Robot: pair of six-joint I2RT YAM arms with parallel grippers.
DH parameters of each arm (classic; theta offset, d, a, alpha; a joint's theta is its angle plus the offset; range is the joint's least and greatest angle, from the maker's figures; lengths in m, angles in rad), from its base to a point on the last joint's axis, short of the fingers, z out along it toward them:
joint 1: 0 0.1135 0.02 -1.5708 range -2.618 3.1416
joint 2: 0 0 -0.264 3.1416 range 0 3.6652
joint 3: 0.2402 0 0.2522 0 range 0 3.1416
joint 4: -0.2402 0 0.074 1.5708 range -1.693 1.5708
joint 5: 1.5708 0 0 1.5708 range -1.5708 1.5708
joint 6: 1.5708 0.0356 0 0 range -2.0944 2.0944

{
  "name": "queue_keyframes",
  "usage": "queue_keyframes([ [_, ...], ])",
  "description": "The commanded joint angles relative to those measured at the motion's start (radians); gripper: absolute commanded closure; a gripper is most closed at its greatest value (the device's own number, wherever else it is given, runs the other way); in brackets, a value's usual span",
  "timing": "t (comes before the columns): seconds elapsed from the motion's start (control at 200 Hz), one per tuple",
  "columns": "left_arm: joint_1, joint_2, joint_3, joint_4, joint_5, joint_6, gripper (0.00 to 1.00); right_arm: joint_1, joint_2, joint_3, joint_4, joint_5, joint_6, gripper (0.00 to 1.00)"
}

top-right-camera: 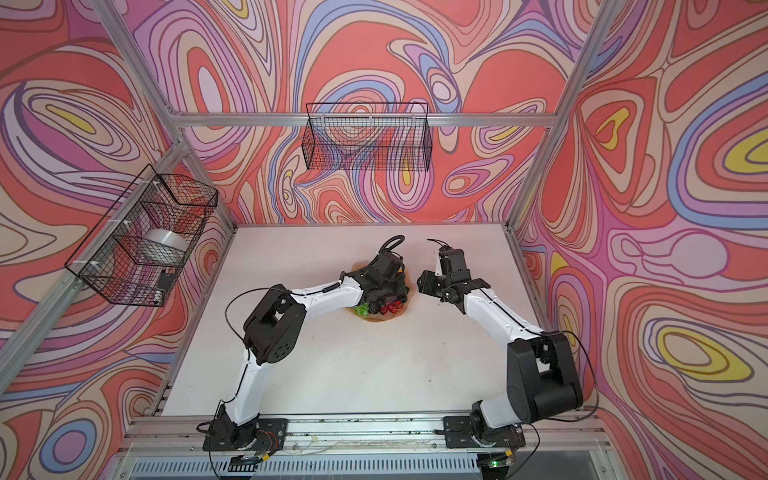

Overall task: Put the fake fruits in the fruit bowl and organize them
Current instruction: 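Lower the dark cherries with the left gripper into the bowl beside the red cherries, then open the left gripper to release the dark cherries and raise it from the bowl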

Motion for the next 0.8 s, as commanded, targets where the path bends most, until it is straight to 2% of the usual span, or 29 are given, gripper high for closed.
queue_keyframes([
  [0.0, -0.003, -0.018, -0.009, 0.017, -0.039, -0.019, 1.0, -0.001, -0.015, -0.017, 0.003, -0.003, -0.003, 0.49],
  [0.125, -0.003, -0.019, -0.003, 0.021, -0.031, -0.016, 0.97, 0.0, -0.014, -0.019, 0.006, -0.004, 0.001, 0.49],
  [0.265, -0.004, -0.031, 0.001, 0.022, -0.019, -0.005, 0.87, 0.0, -0.015, -0.017, 0.007, -0.003, 0.001, 0.49],
  [0.456, -0.007, -0.055, 0.051, -0.039, -0.012, 0.038, 0.72, -0.001, -0.011, -0.007, 0.009, -0.014, 0.002, 0.48],
  [0.586, -0.007, -0.087, 0.051, -0.076, -0.016, 0.039, 0.56, 0.0, -0.015, 0.004, 0.001, -0.014, -0.003, 0.48],
  [0.666, -0.007, -0.108, 0.053, -0.092, -0.004, 0.062, 0.5, 0.0, -0.024, 0.011, -0.009, -0.005, -0.009, 0.46],
  [0.716, -0.007, -0.115, 0.07, -0.12, 0.011, 0.071, 0.45, 0.0, -0.028, 0.02, -0.022, -0.001, -0.014, 0.45],
  [0.796, -0.006, -0.13, 0.13, -0.247, 0.032, 0.108, 0.42, 0.0, -0.043, 0.046, -0.059, 0.01, -0.024, 0.45],
])
